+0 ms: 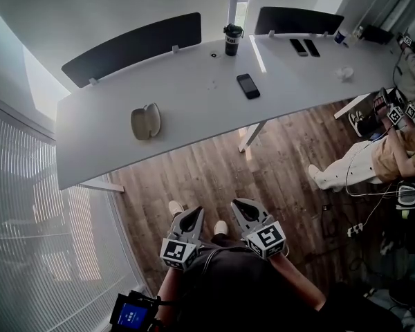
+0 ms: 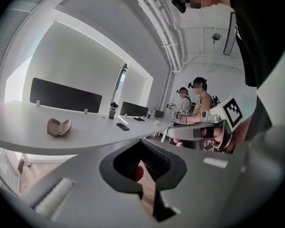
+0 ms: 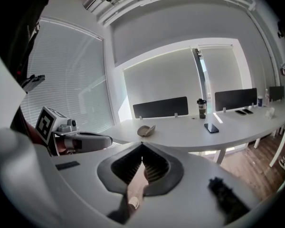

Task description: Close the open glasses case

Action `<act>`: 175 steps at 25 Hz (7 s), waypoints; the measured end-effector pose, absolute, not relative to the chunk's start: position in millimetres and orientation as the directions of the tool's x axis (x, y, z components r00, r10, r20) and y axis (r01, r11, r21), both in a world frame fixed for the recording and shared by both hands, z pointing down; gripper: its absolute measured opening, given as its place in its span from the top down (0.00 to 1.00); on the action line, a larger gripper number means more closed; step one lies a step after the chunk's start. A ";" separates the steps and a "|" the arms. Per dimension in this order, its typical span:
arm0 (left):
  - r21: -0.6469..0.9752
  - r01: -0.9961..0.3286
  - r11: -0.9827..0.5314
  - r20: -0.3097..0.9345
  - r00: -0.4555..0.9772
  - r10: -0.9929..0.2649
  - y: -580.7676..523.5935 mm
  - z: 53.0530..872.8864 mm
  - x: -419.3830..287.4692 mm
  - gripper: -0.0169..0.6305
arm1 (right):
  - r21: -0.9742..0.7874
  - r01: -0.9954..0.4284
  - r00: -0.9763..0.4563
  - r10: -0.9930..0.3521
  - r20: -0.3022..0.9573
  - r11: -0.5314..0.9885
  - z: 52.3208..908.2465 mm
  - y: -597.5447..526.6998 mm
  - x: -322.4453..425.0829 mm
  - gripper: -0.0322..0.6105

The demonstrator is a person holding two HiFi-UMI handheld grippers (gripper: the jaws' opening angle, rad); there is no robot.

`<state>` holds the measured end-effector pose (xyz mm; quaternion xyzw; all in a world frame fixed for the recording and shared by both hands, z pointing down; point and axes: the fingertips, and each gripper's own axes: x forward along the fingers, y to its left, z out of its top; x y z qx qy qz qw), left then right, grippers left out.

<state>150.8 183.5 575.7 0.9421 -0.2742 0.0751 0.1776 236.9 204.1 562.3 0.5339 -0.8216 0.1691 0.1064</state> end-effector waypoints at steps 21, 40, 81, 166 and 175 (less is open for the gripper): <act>0.261 -0.513 -0.818 0.263 0.853 -0.451 82.4 556.8 99.9 0.96 | -0.153 -0.906 -0.422 -0.828 0.369 0.394 544.0 92.2 174.7 0.94; 0.249 -0.642 -0.725 0.189 0.767 -0.613 -70.8 529.3 -39.1 0.96 | -0.136 -0.826 -0.557 -0.755 0.347 0.547 543.4 -50.8 40.3 0.94; 0.304 -0.694 -0.652 0.356 0.718 -0.598 -142.6 594.7 3.5 0.96 | -0.160 -0.833 -0.547 -0.741 0.390 0.530 547.8 -119.1 86.6 0.94; 0.779 -0.541 -0.317 0.507 0.841 -0.188 -224.6 780.8 -38.5 0.96 | -0.209 -0.884 -0.417 -0.502 0.758 0.419 730.2 -271.0 87.6 0.94; 0.769 -0.542 -0.338 0.515 0.840 -0.172 -225.4 776.7 -37.3 0.96 | -0.185 -0.841 -0.462 -0.495 0.736 0.509 708.3 -270.8 59.3 0.94</act>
